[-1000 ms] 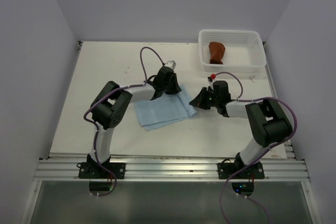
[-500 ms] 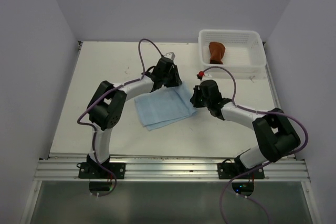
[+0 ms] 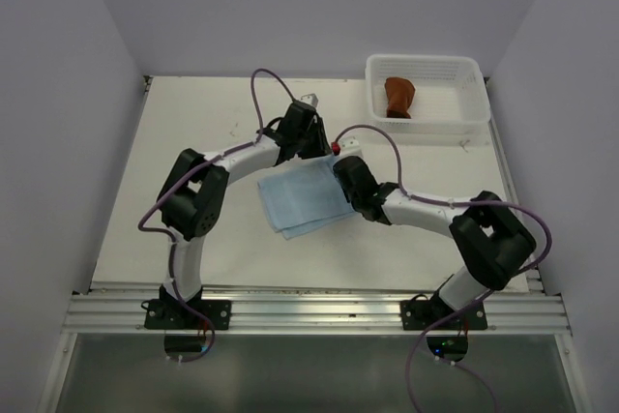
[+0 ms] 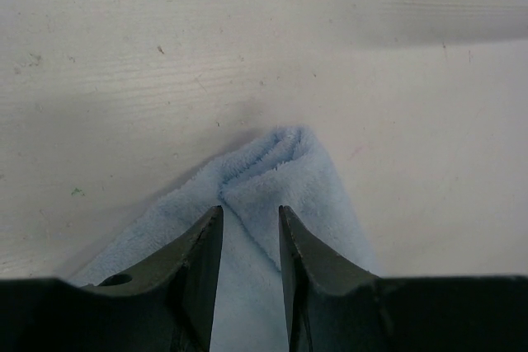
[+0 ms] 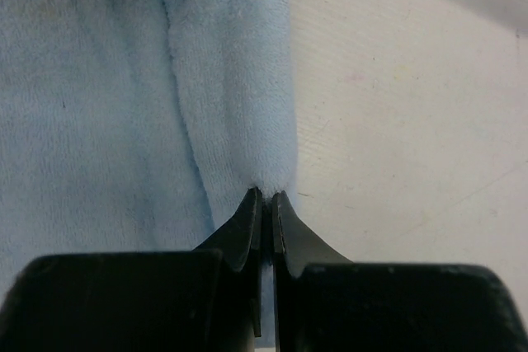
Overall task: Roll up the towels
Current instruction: Roll the towel
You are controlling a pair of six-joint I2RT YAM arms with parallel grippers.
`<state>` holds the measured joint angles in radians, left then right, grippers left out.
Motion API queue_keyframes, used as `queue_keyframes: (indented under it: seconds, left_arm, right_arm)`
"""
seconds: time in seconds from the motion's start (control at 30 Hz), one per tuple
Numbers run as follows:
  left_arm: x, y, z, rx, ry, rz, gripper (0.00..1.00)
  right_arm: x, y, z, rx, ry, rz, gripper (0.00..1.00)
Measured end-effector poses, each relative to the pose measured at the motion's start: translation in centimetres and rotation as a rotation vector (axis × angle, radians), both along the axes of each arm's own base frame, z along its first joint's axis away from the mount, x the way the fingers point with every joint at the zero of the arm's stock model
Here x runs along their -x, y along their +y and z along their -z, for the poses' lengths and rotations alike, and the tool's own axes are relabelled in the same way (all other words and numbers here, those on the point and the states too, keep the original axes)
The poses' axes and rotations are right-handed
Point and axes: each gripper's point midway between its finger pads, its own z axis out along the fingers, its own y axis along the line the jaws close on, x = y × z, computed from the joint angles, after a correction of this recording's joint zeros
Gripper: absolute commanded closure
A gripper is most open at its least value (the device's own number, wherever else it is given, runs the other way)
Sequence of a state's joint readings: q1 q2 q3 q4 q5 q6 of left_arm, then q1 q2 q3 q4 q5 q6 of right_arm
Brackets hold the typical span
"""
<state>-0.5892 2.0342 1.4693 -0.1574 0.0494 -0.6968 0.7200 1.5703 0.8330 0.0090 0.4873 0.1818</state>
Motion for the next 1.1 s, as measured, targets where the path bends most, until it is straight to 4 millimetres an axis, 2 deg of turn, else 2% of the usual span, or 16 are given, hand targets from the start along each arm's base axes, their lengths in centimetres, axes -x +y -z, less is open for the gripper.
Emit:
queue_keyframes:
  seconds: [0.17, 0.3, 0.53, 0.83, 1.1]
  left_arm:
    - [-0.1, 0.2, -0.3, 0.008, -0.001, 0.0, 0.63]
    - [-0.4, 1.2, -0.8, 0.016, -0.002, -0.015, 0.63]
    - [-0.8, 2.5, -1.9, 0.035, -0.017, -0.034, 0.63]
    - [1.3, 1.7, -1.5, 0.113, 0.012, 0.025, 0.64]
    - [1.5, -0.2, -3.3, 0.228, -0.023, 0.091, 0.64]
  right_arm:
    - [0.9, 1.3, 1.3, 0.159, -0.023, -0.044, 1.0]
    - [1.7, 2.7, 1.9, 0.269, -0.049, -0.089, 1.0]
    - [1.8, 4.4, 2.2, 0.34, -0.077, -0.112, 1.0]
    - [1.5, 4.7, 2.2, 0.366, -0.084, -0.112, 1.0]
    - [1.7, 5.0, 2.7, 0.393, -0.082, -0.131, 1.0]
